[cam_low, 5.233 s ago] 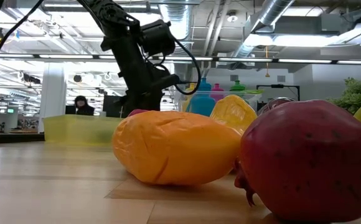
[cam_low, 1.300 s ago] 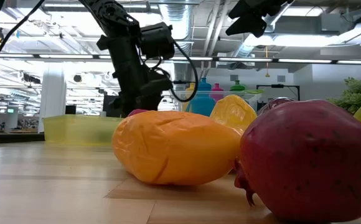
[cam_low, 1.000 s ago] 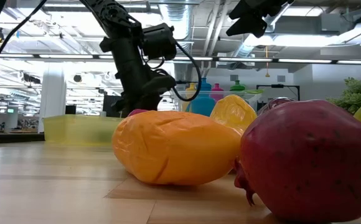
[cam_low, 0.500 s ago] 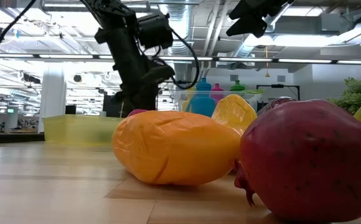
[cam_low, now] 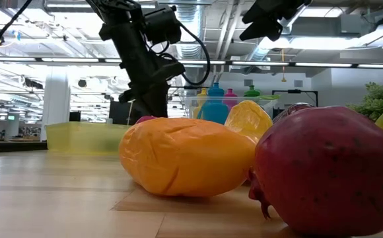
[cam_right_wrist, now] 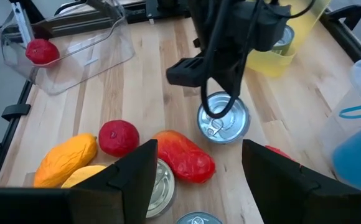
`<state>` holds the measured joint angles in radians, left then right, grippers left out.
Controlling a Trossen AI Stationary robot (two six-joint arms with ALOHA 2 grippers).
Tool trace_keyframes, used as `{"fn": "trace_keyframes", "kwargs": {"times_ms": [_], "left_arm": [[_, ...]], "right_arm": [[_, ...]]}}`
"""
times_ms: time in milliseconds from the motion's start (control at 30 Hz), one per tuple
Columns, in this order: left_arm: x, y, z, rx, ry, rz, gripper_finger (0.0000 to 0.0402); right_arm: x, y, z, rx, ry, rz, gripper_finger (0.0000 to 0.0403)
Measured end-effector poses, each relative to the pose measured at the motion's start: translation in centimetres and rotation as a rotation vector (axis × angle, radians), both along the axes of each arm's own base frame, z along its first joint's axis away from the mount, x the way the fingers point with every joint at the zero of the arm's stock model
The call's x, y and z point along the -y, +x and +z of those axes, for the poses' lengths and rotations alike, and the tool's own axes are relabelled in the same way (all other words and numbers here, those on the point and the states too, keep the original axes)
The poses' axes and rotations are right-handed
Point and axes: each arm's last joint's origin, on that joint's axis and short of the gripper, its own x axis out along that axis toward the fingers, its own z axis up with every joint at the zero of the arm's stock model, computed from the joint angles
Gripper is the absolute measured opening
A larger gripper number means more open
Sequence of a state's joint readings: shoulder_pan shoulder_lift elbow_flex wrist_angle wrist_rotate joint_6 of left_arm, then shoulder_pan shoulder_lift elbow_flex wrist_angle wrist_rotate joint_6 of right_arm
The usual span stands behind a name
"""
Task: Pick & Place Food Item
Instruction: Put the blue tuna can into the yellow bin
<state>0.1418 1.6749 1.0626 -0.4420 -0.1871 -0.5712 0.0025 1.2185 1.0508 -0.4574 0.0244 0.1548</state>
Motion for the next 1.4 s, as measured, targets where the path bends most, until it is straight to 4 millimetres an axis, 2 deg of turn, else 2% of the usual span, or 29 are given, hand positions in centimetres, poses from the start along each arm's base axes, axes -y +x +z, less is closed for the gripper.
{"fn": "trace_keyframes", "kwargs": {"times_ms": [267,333,500,767,867,933,1067,1167,1333,1400], "left_arm": [[0.1,-0.2,0.7,0.016,0.005,-0.001,0.0000],[0.1,-0.2,1.0,0.029,0.018,-0.007,0.0000],[0.1,-0.6,1.6,0.023,0.033,-0.002,0.0000],[0.2,-0.7,1.7,0.020,0.049,-0.023,0.0000],[0.2,-0.7,1.7,0.012,0.049,-0.026,0.0000],[0.2,-0.9,1.6,-0.004,0.055,-0.016,0.0000],[0.6,-1.9,2.3,-0.038,0.052,0.029,0.0000],[1.0,-2.9,2.2,-0.128,0.047,0.024,0.0000],[1.4,-2.8,2.0,-0.135,0.040,0.021,0.0001],[1.4,-2.6,1.8,-0.144,0.019,-0.040,0.0011]], "right_arm": [[0.1,0.0,0.0,0.000,-0.005,-0.003,0.0226],[0.3,0.7,-0.5,-0.015,-0.008,-0.008,0.0226],[1.0,3.3,-2.9,-0.059,-0.052,0.038,0.0228],[2.6,7.8,-8.1,-0.089,-0.135,0.091,0.0249],[3.2,8.6,-10.2,-0.144,-0.123,0.092,0.0265],[3.4,8.6,-10.8,-0.167,-0.068,0.109,0.0273],[3.0,8.5,-9.9,-0.131,-0.016,0.142,0.0277],[2.6,8.1,-8.7,-0.093,-0.021,0.152,0.0277],[2.7,7.6,-7.8,-0.068,-0.019,0.144,0.0277],[2.7,7.6,-7.7,-0.064,-0.011,0.138,0.0277]]}}
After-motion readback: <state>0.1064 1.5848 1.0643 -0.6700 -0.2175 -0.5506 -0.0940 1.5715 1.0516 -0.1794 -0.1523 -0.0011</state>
